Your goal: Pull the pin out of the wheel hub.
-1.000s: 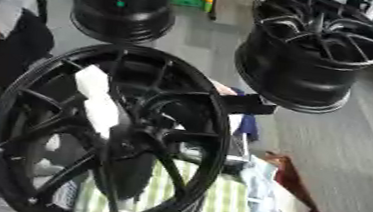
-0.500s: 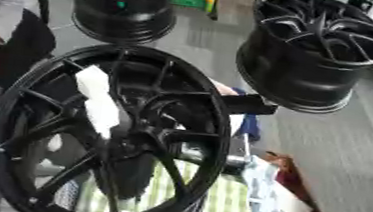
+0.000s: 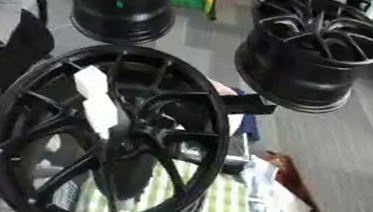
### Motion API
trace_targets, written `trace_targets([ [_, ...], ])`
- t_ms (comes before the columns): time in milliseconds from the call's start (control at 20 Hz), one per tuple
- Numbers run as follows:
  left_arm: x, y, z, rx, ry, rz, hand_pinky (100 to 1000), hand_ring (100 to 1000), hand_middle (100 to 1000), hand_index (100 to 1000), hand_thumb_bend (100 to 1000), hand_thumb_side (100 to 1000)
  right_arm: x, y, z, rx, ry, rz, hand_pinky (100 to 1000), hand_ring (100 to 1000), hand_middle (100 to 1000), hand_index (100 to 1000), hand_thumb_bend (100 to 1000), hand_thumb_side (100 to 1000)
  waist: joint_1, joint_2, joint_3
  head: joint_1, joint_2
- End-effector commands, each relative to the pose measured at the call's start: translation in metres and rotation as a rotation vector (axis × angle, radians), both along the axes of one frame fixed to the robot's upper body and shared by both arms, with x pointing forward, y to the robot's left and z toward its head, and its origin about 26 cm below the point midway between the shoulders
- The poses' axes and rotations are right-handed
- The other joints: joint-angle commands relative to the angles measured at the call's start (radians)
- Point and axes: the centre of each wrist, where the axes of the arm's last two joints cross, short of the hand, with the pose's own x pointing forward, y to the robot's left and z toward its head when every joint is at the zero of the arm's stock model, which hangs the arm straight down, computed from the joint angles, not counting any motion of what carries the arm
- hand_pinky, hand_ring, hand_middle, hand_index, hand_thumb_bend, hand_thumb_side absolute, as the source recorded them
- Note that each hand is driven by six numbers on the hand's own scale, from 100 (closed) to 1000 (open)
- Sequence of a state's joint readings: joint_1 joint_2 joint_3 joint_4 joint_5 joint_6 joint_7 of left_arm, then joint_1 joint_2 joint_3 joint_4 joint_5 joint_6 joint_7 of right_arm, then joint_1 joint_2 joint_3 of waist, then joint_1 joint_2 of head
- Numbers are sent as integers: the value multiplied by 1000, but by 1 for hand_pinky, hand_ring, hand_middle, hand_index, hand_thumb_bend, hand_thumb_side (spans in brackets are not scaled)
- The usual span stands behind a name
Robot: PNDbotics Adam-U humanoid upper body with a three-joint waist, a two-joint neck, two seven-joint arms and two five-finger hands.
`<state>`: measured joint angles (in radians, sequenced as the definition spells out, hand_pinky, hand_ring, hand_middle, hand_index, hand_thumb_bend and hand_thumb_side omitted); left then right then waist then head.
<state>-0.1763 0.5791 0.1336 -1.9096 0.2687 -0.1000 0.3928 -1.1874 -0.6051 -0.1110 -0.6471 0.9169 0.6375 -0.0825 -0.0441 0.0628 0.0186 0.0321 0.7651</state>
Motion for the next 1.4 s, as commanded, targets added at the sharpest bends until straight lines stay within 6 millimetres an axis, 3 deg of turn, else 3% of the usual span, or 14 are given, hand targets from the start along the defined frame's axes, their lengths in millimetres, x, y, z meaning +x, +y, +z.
trace_targets([
  [50, -2, 2, 11, 29, -27, -1, 841, 850, 765, 822, 459, 539, -5, 13, 32, -45, -84, 105, 762, 808, 719, 816, 189, 492, 4, -13, -1, 0, 5],
  [450, -1, 1, 11, 28, -26, -6, 841, 850, 765, 822, 458, 539, -9, 28, 43, -59, -89, 235, 762, 800, 708, 803, 157, 488, 3, -13, -1, -1, 5],
  [500, 0, -1, 13, 31, -31, -20, 842, 850, 765, 822, 457, 537, -8, 39, 47, -64, -95, 274, 774, 783, 695, 792, 108, 562, 0, -11, 8, -14, 5],
  [600, 1, -5, 16, 36, -34, -40, 842, 850, 765, 822, 457, 537, -5, 70, 48, -75, -97, 392, 773, 773, 685, 790, 104, 599, -3, -10, 25, -29, 5],
  [650, 2, -5, 16, 37, -34, -42, 842, 850, 765, 822, 457, 536, -5, 88, 46, -81, -94, 460, 773, 770, 681, 790, 174, 601, -3, -11, 24, -28, 5],
  [700, 1, -4, 16, 38, -35, -40, 842, 851, 765, 822, 457, 536, -5, 105, 44, -88, -88, 529, 774, 769, 680, 789, 102, 617, -3, -12, 20, -24, 5],
  [900, 0, -4, 17, 42, -40, -37, 842, 851, 765, 822, 457, 535, -17, 135, 42, -163, -53, 731, 766, 763, 672, 781, 100, 666, -2, -12, 14, -15, 5],
  [1100, 0, -4, 18, 43, -44, -35, 842, 851, 765, 822, 457, 535, -33, 146, 42, -217, -17, 896, 755, 758, 664, 776, 100, 705, 1, -10, 12, -9, 5],
  [1400, -1, -5, 19, 46, -47, -35, 842, 851, 765, 822, 457, 534, -58, 151, 55, -149, -23, 972, 752, 757, 661, 775, 100, 699, 2, -9, 12, -9, 5],
])
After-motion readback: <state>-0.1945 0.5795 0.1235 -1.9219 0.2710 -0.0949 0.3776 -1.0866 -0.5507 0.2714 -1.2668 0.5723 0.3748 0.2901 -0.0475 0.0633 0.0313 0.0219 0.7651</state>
